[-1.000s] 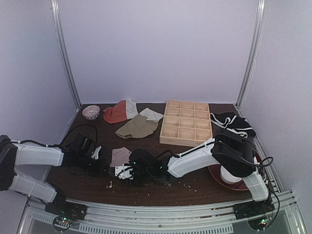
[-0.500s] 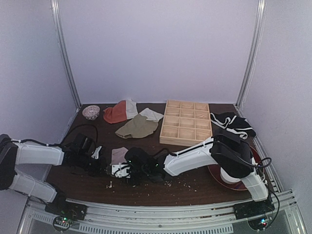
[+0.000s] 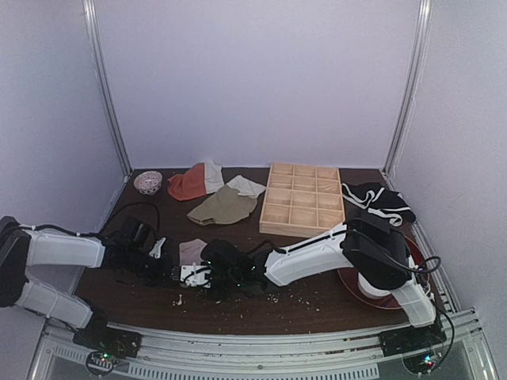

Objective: Roll the underwear
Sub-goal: Roll the underwear at the center of the board.

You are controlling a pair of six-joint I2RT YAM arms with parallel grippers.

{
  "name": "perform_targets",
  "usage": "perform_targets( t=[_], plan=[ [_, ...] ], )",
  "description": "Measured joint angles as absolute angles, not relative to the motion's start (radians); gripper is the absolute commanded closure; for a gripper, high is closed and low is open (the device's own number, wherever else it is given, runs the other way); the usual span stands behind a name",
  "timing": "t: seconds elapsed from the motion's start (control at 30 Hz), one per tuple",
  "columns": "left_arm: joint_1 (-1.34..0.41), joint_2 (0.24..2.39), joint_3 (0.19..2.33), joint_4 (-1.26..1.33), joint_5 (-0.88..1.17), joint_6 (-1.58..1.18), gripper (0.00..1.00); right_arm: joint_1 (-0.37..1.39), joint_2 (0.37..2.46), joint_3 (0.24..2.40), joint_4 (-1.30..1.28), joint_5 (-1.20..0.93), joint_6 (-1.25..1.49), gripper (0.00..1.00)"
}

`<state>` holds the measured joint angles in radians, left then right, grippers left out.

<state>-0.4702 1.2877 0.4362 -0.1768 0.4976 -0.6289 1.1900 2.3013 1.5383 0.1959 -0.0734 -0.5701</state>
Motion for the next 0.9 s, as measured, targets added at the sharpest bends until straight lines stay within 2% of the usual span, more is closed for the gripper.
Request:
perform_targets(
  t=[0.13,0.17,0.2,0.27,0.33,0.4,0.53,0.9],
  plan=[
    [-0.469,1.292,0.438,-0.177,0.500,-0.628,1.00,1.191,2.300,1.534,0.205,-0.071,-0.570,1.00],
    [-0.468,1.292,0.438,-0.177,0.501,-0.628,0.94,1.192,2.300,1.533,0.206,-0.071,-0.570,1.00],
    [-0.468,1.292,0.438,-0.178,0.500,-0.629,0.84,1.192,2.300,1.533,0.207,-0.072,-0.570,1.00],
    [-0.468,1.287,0.438,-0.184,0.494,-0.631,0.61,1.192,2.299,1.533,0.205,-0.076,-0.569,1.00],
    [-0.468,1.265,0.439,-0.208,0.477,-0.640,0.50,1.194,2.298,1.534,0.198,-0.082,-0.564,1.00],
    [-0.468,1.219,0.440,-0.248,0.451,-0.656,0.45,1.196,2.296,1.543,0.176,-0.088,-0.551,1.00],
    [-0.456,1.113,0.449,-0.323,0.398,-0.673,0.41,1.197,2.294,1.576,0.106,-0.102,-0.522,1.00],
    [-0.416,0.960,0.447,-0.442,0.326,-0.717,0.41,1.221,2.298,1.744,-0.192,-0.245,-0.379,1.00]
  ],
)
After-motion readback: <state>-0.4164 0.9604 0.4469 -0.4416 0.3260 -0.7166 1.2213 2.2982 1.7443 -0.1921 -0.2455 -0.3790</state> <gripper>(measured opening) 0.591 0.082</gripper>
